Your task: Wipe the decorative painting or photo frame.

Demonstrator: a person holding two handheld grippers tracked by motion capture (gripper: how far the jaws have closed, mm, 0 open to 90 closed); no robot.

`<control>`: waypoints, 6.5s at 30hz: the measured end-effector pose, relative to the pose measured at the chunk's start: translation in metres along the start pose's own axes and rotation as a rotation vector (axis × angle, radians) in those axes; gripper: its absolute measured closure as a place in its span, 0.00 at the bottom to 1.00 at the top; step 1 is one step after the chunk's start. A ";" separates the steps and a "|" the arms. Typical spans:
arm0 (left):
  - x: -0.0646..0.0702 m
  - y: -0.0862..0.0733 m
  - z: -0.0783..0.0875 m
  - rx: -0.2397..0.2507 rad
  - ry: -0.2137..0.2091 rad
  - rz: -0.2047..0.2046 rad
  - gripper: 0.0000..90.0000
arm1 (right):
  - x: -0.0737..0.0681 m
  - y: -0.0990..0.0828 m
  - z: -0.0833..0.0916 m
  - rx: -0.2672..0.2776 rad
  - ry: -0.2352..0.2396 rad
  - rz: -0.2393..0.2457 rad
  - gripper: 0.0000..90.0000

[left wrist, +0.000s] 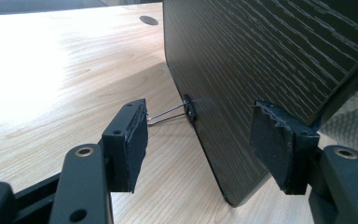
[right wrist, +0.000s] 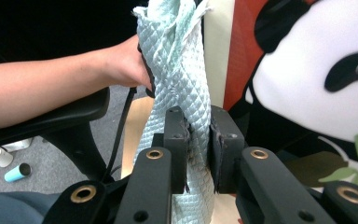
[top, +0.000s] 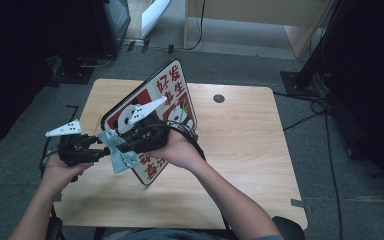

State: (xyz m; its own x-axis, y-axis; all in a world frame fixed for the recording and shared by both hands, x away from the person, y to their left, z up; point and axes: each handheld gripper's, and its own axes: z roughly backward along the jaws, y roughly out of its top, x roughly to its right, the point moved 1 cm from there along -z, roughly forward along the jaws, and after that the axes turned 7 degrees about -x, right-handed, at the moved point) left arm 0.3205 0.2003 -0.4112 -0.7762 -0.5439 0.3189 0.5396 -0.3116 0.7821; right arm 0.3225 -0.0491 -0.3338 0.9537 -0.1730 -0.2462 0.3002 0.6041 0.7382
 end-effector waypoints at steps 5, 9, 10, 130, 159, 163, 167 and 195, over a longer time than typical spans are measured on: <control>0.000 -0.002 0.001 -0.004 0.004 0.001 0.42 | 0.001 -0.006 -0.004 -0.007 0.002 0.005 0.89; 0.000 -0.003 0.002 0.000 0.008 0.004 0.42 | 0.001 -0.011 -0.007 -0.015 0.000 0.002 0.89; 0.000 -0.003 0.003 0.001 0.008 0.006 0.42 | 0.001 -0.012 -0.008 -0.015 -0.001 0.004 0.89; 0.047 0.017 -0.007 -0.076 -0.025 -0.053 0.80 | 0.047 -0.136 -0.057 -0.166 -0.036 -0.118 0.88; 0.046 0.016 -0.009 -0.071 -0.021 -0.059 0.80 | 0.058 -0.123 -0.007 -0.037 -0.042 -0.150 0.92; 0.046 0.016 -0.009 -0.068 -0.022 -0.060 0.80 | 0.058 -0.117 0.004 0.007 -0.035 -0.150 0.92; 0.046 0.016 -0.009 -0.067 -0.022 -0.062 0.80 | 0.057 -0.110 0.014 0.029 -0.046 -0.140 0.92; 0.047 0.015 -0.009 -0.059 -0.016 -0.063 0.80 | 0.032 0.028 0.083 0.133 -0.082 0.031 0.91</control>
State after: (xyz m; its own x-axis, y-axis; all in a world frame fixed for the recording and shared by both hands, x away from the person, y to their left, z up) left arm 0.2952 0.1630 -0.3899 -0.8140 -0.5092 0.2795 0.5078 -0.3902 0.7680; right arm 0.3634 -0.1019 -0.2687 0.9593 -0.2223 -0.1741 0.2657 0.5023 0.8229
